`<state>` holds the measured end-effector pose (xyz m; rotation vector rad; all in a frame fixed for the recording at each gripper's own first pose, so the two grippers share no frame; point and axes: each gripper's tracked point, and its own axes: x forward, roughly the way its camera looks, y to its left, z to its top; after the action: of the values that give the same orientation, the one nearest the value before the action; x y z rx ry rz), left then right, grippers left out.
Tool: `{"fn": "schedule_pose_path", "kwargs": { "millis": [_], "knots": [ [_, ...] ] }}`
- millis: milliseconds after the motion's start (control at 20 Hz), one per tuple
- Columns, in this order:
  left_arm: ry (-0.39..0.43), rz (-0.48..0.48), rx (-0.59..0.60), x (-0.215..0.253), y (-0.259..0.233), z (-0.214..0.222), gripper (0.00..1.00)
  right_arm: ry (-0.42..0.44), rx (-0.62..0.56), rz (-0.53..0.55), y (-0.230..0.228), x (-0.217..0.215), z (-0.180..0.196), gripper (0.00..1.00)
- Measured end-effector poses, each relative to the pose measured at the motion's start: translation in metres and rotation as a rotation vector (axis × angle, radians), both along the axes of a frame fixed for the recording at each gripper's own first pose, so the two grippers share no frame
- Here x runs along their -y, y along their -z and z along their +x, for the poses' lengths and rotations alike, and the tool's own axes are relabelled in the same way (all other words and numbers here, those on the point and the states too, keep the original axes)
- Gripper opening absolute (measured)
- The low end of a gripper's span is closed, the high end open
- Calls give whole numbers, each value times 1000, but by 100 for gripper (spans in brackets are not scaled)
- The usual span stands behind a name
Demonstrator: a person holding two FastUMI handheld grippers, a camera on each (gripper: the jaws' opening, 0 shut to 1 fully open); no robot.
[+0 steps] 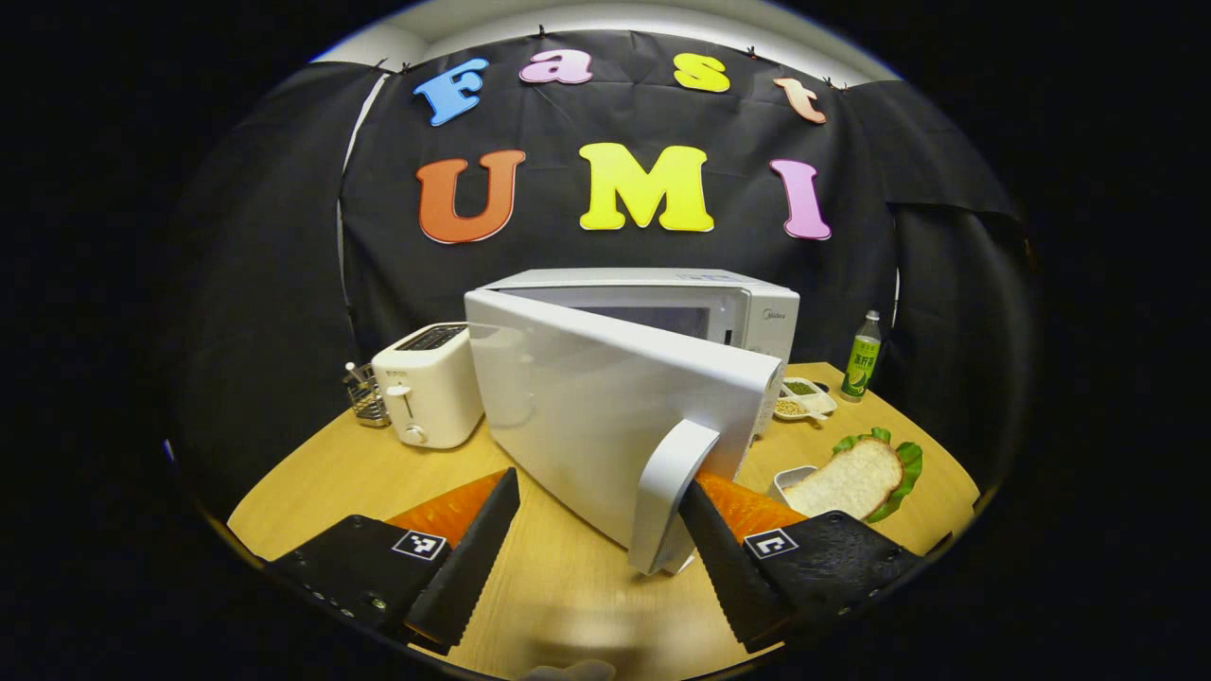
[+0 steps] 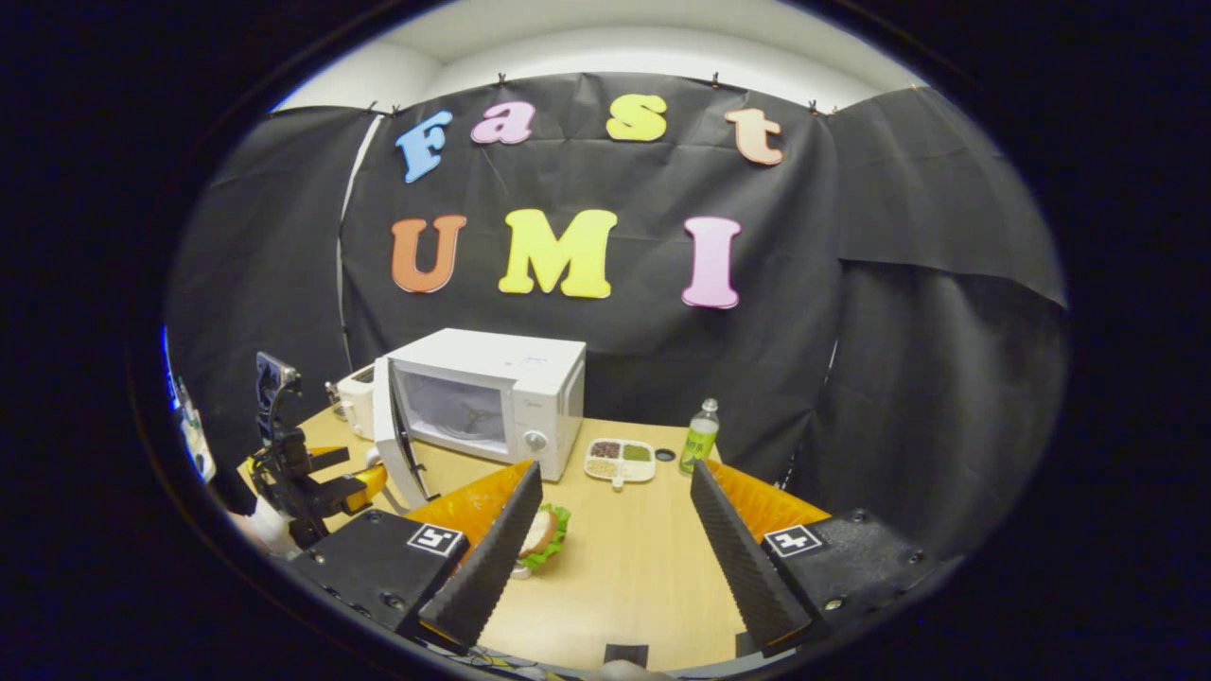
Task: Open the microwave oven with the left hand, put the food in, and close the microwave oven.
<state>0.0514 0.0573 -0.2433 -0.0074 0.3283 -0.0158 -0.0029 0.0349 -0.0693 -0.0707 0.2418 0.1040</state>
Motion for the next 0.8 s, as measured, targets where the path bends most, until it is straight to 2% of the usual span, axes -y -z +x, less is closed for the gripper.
{"fn": "schedule_pose_path", "kwargs": {
  "millis": [50, 100, 150, 200, 250, 300, 350, 500, 550, 600, 650, 700, 750, 800],
  "knots": [
    [-17, 11, -3, -13, 0, -8, 98, -8, -5, 7, 4, -5, 1, 100],
    [-33, 21, -7, -25, 0, -15, 98, -16, -11, 14, 7, -10, 1, 100],
    [-50, 28, -10, -37, -1, -22, 98, -21, -19, 18, 12, -14, 2, 94],
    [-66, 35, -11, -49, -1, -29, 98, -24, -26, 21, 17, -19, 3, 100],
    [-86, 42, -17, -63, 0, -34, 98, -27, -32, 25, 21, -23, 3, 100],
    [-102, 48, -23, -75, 1, -41, 98, -30, -33, 28, 24, -27, 3, 94],
    [-118, 55, -26, -88, 2, -47, 98, -32, -32, 27, 27, -31, 5, 100],
    [-169, 86, -35, -123, 0, -66, 98, -44, -62, 28, 48, -38, 10, 100],
    [-186, 94, -34, -133, -3, -71, 97, -51, -77, 32, 55, -41, 13, 95],
    [-201, 100, -33, -141, -6, -77, 97, -57, -92, 31, 64, -41, 16, 100],
    [-215, 105, -31, -148, -9, -84, 98, -63, -112, 29, 74, -42, 21, 94],
    [-228, 109, -27, -153, -14, -89, 98, -68, -138, 33, 86, -42, 26, 100],
    [-239, 108, -22, -156, -19, -94, 98, -77, -161, 45, 97, -42, 32, 100],
    [-249, 104, -15, -157, -25, -99, 97, -85, -190, 60, 108, -43, 38, 95]
  ]
}}
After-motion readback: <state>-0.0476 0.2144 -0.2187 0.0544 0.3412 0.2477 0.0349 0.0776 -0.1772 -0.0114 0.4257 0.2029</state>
